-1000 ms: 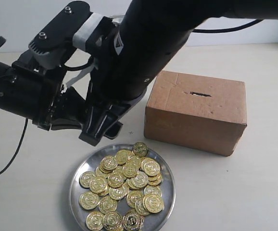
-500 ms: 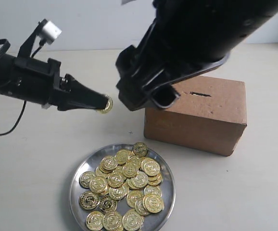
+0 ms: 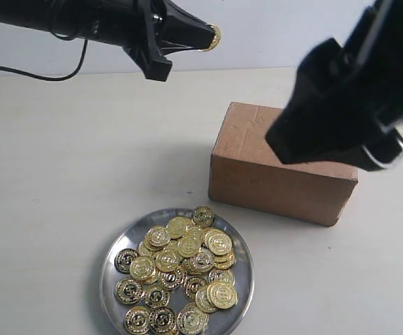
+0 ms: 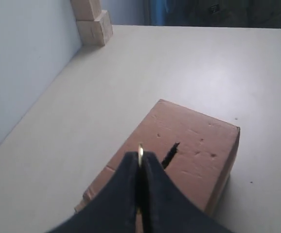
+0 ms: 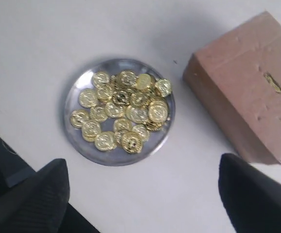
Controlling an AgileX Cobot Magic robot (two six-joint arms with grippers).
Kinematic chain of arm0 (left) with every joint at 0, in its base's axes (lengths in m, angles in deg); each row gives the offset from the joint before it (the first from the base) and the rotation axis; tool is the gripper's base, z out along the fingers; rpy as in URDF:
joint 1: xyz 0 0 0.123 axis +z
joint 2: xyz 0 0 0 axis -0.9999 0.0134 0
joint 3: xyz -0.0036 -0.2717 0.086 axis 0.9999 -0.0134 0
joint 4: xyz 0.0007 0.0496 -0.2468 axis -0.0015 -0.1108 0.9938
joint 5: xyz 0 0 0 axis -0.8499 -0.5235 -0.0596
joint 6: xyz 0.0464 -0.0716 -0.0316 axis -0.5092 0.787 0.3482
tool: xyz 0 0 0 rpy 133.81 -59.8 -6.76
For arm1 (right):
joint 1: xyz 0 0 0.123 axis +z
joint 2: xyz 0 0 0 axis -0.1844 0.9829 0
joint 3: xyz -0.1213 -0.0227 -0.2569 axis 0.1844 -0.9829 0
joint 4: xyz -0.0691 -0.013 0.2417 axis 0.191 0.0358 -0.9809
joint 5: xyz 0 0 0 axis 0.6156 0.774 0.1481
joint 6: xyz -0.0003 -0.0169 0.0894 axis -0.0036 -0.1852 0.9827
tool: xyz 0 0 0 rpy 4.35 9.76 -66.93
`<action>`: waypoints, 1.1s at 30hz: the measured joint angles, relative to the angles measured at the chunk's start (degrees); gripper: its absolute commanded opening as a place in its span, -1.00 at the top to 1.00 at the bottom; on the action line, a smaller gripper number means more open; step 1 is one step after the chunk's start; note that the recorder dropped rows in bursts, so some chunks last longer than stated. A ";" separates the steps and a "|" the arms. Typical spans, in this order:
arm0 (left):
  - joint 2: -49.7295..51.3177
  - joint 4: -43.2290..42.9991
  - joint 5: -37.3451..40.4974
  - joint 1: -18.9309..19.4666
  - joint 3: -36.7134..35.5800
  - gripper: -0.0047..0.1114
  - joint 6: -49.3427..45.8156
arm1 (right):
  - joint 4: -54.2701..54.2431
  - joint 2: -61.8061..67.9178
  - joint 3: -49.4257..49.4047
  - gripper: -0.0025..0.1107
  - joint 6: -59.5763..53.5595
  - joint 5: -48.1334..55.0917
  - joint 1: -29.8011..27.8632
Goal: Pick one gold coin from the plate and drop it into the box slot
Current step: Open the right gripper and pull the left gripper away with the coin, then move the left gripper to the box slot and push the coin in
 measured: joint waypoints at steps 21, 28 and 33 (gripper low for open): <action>23.58 -17.64 6.44 -9.92 24.69 0.92 -0.32 | 8.89 -21.93 -18.85 -0.44 11.20 0.67 -0.07; 29.69 -19.98 10.94 -10.05 33.13 0.92 -0.43 | 9.00 -23.28 -19.95 -0.44 11.55 0.78 -0.07; 32.67 -20.50 13.26 -10.05 36.60 0.92 -0.43 | 9.00 -23.37 -19.95 -0.44 11.65 0.78 -0.07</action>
